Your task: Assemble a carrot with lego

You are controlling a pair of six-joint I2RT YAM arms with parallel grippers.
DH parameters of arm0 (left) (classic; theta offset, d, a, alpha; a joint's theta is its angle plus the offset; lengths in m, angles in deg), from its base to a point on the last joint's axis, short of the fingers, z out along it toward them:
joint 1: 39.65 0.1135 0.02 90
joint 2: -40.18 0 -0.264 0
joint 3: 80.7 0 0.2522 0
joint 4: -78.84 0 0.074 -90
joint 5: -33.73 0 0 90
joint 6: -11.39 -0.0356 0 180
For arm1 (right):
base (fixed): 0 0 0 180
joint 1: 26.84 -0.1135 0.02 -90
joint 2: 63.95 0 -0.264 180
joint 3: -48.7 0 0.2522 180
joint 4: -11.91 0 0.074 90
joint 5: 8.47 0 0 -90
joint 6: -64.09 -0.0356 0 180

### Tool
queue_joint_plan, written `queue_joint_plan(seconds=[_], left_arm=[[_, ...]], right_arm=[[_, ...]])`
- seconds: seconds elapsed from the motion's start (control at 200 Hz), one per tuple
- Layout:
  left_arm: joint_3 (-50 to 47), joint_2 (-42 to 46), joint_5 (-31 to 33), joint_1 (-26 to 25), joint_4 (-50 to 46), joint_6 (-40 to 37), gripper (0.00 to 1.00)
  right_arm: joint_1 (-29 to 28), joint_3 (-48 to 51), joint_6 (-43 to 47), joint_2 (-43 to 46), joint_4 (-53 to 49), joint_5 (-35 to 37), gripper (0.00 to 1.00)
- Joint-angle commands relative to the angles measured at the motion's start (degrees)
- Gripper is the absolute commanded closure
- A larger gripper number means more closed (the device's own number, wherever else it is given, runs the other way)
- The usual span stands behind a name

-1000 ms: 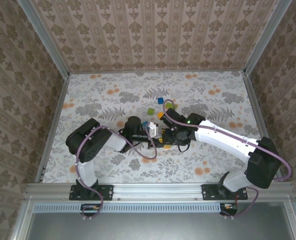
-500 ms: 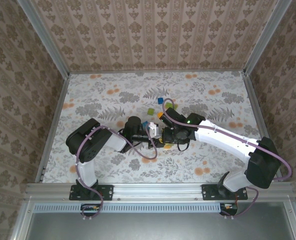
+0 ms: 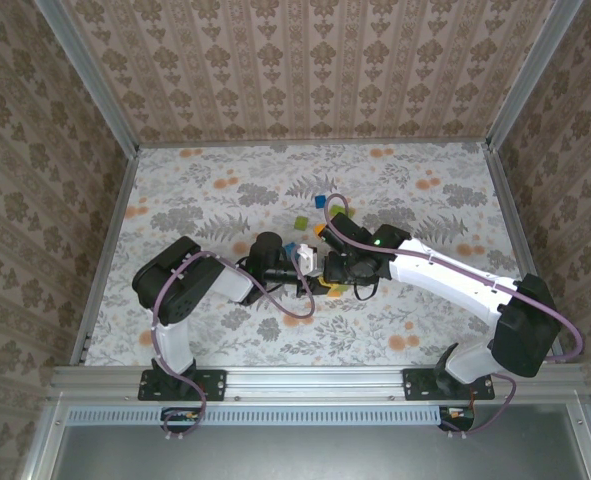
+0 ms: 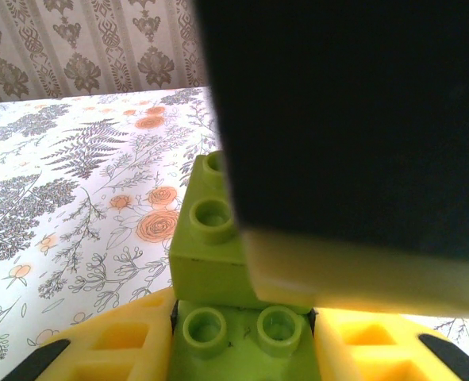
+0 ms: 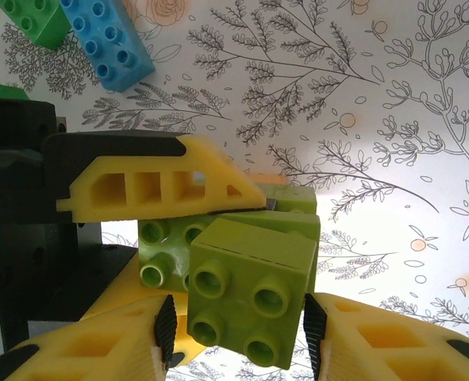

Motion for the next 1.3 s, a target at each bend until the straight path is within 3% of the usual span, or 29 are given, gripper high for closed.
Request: queue_joint_plan(seconds=[0.0,0.435,0.96,1.295], left_arm=[[-2.65,-5.24,6.05,-0.42,-15.35,-3.85,0.86],[-2.57,-5.24,6.11,-0.42,-15.72,-3.96,0.86],[-2.26,-5.56,6.26,-0.42,-15.90,-4.13,0.86],[-1.95,-5.72,6.11,-0.32,-16.24,-4.15,0.86]], right_arm=[[0.38,-1.87,0.75,-0.05,-0.50,1.29,0.52],[0.52,-2.71,1.50,-1.79,-1.03,1.11,0.52],[0.45,-3.59,2.06,-3.22,-2.27,1.29,0.69],[0.82,-4.87,2.44,-0.33,-5.24,3.38,0.73]])
